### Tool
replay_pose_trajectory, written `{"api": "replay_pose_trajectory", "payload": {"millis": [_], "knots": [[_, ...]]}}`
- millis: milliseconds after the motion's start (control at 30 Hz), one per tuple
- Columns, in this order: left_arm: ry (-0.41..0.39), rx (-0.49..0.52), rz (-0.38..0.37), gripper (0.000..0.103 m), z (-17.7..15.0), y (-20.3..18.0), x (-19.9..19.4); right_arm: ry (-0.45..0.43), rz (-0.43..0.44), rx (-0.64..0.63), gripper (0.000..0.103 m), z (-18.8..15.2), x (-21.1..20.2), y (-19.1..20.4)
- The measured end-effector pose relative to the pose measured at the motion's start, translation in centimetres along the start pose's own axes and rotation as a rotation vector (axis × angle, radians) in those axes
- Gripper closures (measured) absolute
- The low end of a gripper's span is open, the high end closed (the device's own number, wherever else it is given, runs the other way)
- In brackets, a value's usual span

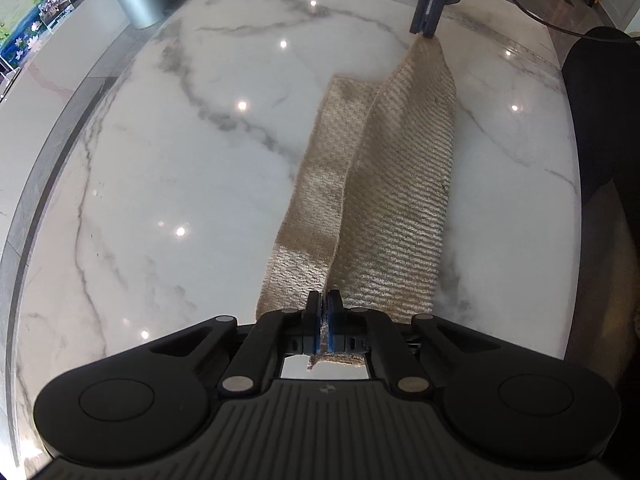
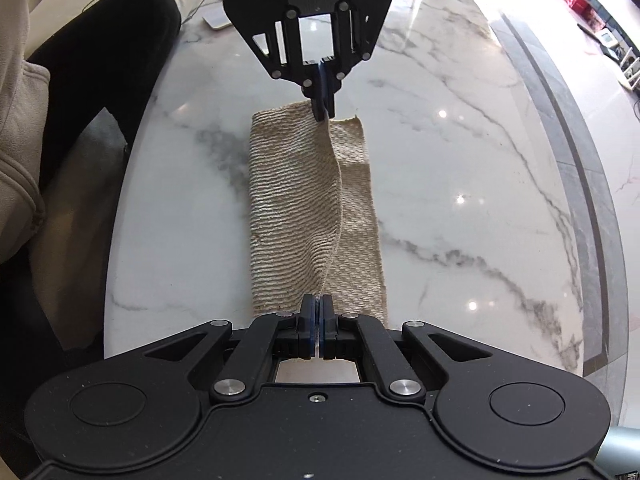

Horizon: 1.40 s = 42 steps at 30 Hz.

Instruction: Fold towel

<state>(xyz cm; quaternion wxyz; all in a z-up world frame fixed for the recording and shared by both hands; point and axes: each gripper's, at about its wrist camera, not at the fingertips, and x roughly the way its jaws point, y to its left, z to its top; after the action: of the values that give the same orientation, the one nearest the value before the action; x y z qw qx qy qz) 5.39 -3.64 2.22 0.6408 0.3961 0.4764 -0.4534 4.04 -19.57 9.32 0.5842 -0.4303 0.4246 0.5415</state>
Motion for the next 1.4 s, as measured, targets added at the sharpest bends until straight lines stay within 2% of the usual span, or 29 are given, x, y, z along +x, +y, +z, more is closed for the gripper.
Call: {"api": "replay_pose_trajectory", "payload": {"millis": [333, 467, 567, 767, 1133, 1333, 1400], "knots": [[0.0, -0.019, 0.017, 0.101, 1.0, 1.7, 0.9, 0.084, -0.005, 0.07, 0.103, -1.2, 4.7, -3.0], [-0.003, -0.015, 0.018, 0.101, 1.6, 2.4, 0.4, 0.081, 0.009, 0.094, 0.103, -2.0, 5.6, -3.5], [0.032, -0.004, 0.018, 0.101, 1.8, 2.7, 1.4, 0.081, 0.011, 0.101, 0.103, -2.1, 6.1, -3.7], [0.014, -0.037, 0.041, 0.101, 1.8, 3.5, 2.1, 0.103, 0.006, 0.098, 0.103, -2.0, 7.7, -4.0], [0.033, -0.076, 0.072, 0.1, 1.7, 4.3, 3.7, 0.117, -0.012, 0.126, 0.103, -2.1, 9.0, -4.8], [0.029, -0.093, 0.101, 0.097, 1.4, 4.4, 4.5, 0.121, -0.026, 0.146, 0.102, -2.4, 9.7, -4.9], [0.024, -0.1, 0.126, 0.09, 1.2, 4.4, 4.7, 0.118, -0.034, 0.147, 0.101, -2.5, 9.7, -4.8]]}}
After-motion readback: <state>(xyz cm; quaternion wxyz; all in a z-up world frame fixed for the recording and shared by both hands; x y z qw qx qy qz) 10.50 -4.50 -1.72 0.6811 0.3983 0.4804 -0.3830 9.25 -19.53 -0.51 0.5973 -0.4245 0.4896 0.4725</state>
